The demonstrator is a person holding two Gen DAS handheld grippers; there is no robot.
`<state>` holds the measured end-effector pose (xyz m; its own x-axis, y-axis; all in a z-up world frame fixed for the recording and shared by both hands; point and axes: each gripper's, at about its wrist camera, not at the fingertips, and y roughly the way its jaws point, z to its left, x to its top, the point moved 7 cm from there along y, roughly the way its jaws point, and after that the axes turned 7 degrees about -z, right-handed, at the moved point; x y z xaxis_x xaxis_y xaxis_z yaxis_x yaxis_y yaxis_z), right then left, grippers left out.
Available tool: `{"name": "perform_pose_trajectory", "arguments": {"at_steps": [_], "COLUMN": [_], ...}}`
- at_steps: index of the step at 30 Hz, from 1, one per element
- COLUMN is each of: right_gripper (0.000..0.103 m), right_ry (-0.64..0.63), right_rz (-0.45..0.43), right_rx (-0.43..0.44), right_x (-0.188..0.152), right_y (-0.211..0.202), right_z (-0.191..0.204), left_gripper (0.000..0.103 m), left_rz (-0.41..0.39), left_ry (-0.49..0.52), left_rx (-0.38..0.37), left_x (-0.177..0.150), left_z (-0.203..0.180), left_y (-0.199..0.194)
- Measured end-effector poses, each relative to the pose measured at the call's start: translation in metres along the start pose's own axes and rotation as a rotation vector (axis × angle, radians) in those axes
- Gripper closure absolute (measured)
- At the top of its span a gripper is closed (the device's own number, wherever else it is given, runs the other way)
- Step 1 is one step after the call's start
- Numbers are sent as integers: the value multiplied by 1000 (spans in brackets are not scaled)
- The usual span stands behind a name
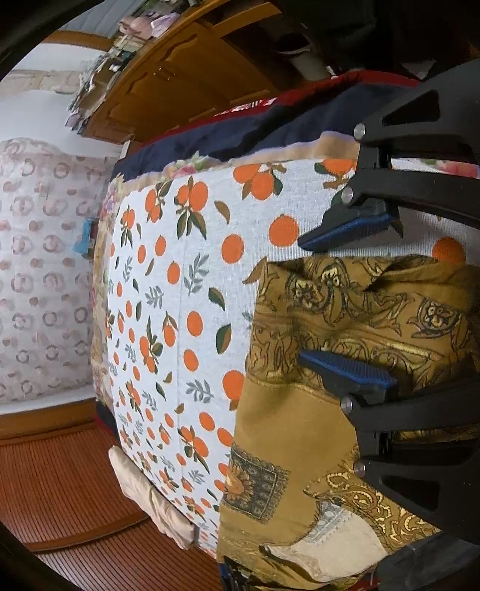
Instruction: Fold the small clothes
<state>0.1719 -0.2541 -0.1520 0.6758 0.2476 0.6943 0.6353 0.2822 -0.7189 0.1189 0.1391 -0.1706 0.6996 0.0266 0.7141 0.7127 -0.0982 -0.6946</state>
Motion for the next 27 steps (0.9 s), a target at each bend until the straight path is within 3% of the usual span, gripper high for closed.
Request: {"name": "perform_pose_trajectory", "arguments": {"at_steps": [2, 4, 5, 7, 10, 14, 19, 27], "right_gripper": [62, 82, 95, 97, 99, 99, 100, 100], "right_ry": [-10, -25, -24, -38, -37, -42, -117, -224], "right_rz": [-3, -10, -11, -22, -76, -212, -328, -508], "right_rx": [5, 26, 45, 50, 66, 75, 64, 26], "right_x": [0, -1, -2, -5, -3, 15, 49, 114], "right_y": [0, -2, -3, -8, -25, -76, -152, -253], "right_z": [3, 8, 11, 16, 23, 33, 46, 60], "left_gripper": [56, 82, 87, 95, 97, 97, 98, 98], "left_rz": [-2, 1, 6, 0, -51, -167, -320, -523], "left_ry": [23, 28, 26, 41, 27, -7, 35, 21], "left_rx": [-31, -70, -88, -95, -136, -171, -206, -252], "left_x": [-1, -2, -3, -3, 5, 31, 68, 146], "left_z": [-6, -14, -16, -22, -30, -38, -57, -55], "left_y": [-1, -4, -5, -10, -29, -79, -145, -229]}}
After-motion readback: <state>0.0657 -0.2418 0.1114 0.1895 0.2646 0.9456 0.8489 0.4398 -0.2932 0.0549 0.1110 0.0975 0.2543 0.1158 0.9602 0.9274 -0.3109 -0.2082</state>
